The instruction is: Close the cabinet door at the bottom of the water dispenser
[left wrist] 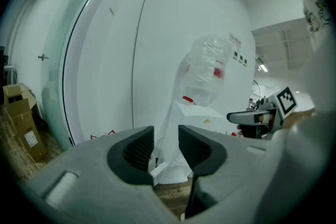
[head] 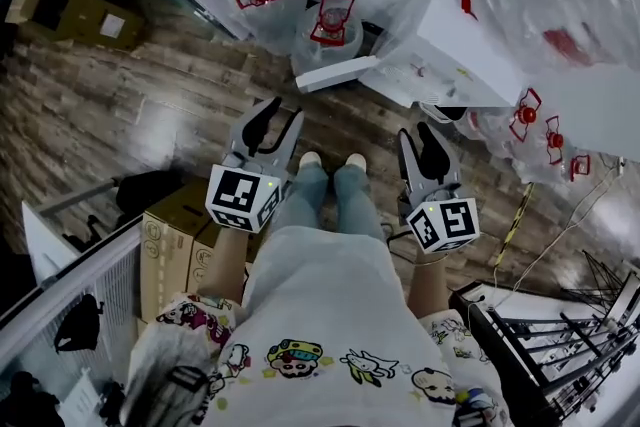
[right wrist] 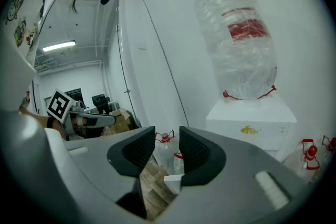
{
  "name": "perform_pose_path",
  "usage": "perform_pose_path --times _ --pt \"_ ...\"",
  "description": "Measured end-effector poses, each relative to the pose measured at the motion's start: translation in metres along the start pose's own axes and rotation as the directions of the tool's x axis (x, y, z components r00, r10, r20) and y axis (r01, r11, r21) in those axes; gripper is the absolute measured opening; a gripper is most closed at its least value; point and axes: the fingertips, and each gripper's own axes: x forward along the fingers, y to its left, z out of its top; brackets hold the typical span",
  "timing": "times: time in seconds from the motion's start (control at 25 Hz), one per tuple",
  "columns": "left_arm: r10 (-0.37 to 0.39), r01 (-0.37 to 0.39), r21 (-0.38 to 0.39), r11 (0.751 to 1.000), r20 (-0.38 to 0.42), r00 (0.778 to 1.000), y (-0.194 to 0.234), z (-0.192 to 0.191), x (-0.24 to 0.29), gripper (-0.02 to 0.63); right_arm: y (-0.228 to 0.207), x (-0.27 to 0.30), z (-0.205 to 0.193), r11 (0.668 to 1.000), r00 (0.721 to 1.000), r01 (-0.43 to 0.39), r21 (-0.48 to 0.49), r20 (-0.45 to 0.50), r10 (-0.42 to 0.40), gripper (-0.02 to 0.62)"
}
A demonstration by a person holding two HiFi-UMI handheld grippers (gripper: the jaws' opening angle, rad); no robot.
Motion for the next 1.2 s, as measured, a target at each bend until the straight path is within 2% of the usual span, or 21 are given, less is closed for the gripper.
perform_pose_path --times 0.4,0.72,0.96,1.2 --pt "-0.02 0.022 0.027 0.999 -0.052 0.998 0.027 -0.05 0.058 0.14 -0.016 0.037 -0.042 0.999 0.998 -0.004 0.039 -0.059 0.006 0.14" --pt "-0.027 0.032 0.034 0.999 -0.128 0.991 0.045 -0.121 0.093 0.15 -0.041 0.06 -0.089 0.997 0.996 0.014 0.072 -0.09 -0.007 0.138" --pt "-0.037 0.042 0.032 0.999 -0.149 0.988 0.056 -0.174 0.12 0.17 -0.061 0.075 -0.138 0.996 0.992 0.031 0.088 -0.124 -0.02 0.138" --pt "-0.012 0.017 0.022 1.0 -0.177 0.984 0.073 -0.226 0.145 0.183 -0.071 0.098 -0.186 0.994 0.988 0.017 0.106 -0.152 0.0 0.137"
